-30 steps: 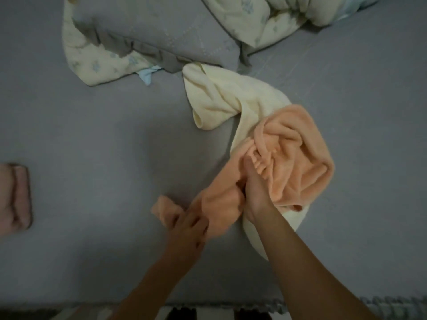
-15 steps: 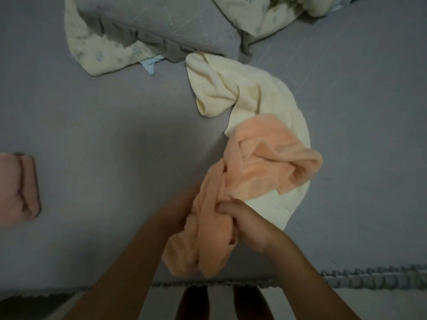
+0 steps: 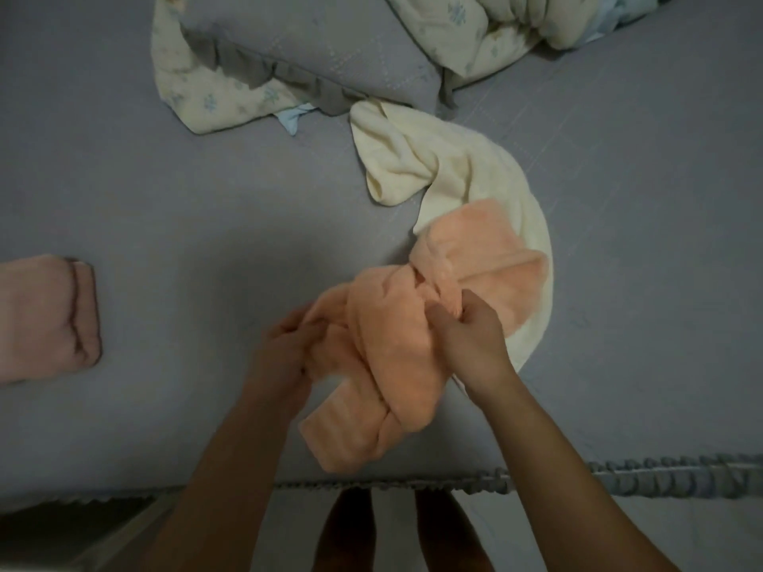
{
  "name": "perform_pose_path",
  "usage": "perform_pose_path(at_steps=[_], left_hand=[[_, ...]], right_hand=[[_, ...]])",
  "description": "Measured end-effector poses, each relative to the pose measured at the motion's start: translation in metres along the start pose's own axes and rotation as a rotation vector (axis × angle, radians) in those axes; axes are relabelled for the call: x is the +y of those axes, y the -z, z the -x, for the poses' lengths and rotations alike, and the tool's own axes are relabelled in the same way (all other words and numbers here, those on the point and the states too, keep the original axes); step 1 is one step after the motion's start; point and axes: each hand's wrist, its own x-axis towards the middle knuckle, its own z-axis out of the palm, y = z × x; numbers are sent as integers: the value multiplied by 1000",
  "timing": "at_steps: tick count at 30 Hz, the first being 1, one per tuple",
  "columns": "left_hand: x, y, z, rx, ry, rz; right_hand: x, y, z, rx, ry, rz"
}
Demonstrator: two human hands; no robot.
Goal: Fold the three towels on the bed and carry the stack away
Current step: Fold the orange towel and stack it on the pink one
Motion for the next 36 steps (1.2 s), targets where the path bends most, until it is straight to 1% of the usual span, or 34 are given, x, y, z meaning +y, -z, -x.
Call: perform_pose_path(at_steps=[2, 4, 6, 8, 9, 10, 12, 14, 16, 17, 19, 20, 22, 24, 26, 27, 28, 29, 31, 34, 36], left_hand=[[42, 22, 2, 149, -78, 90], [88, 39, 11, 240, -206, 138], [135, 46, 26, 291, -402, 95], [182, 54, 43, 317, -612, 29], [201, 59, 51, 309, -691, -29], [216, 64, 58, 301, -732, -113], [228, 73, 67, 319, -761, -227], [215, 73, 76, 385, -836, -136], [186, 69, 79, 447, -883, 10], [165, 71, 75, 480, -862, 24], [110, 83, 64, 543, -719, -59], [77, 92, 58, 565, -618, -156], [10, 107, 48, 557, -394, -399], [-50, 116, 41, 470, -142, -560], [-99, 123, 37, 321, 90, -626], [-116, 125, 36, 260, 177, -638], [-127, 128, 36, 230, 228, -633], [-133, 131, 34, 234, 247, -620], [-135, 137, 23, 301, 221, -596], [-119, 146, -6, 454, 143, -577], [-103, 149, -28, 511, 95, -583]], right_hand=[[-33, 8, -7, 56, 29, 9], [-76, 18, -12, 83, 100, -6], [-125, 24, -11, 64, 218, -81], [-172, 27, -6, 22, 326, -207], [-191, 29, -4, -1, 372, -282], [-207, 31, -1, -21, 411, -354], [-225, 36, 3, -44, 453, -455], [-221, 36, 5, -58, 457, -472], [-195, 29, 3, -86, 418, -435], [-175, 24, 2, -86, 388, -378], [-126, 13, -4, -83, 309, -168], [-97, 7, -8, -99, 241, -60], [-36, -4, -11, -155, 65, 114], [22, -9, -11, -234, -103, 270], [69, -9, -8, -321, -241, 429], [89, -9, -7, -353, -292, 480], [104, -8, -6, -369, -328, 500], [115, -9, -6, -370, -349, 501], [126, -15, -11, -344, -345, 510], [119, -31, -27, -281, -258, 559], [107, -44, -38, -229, -205, 534]])
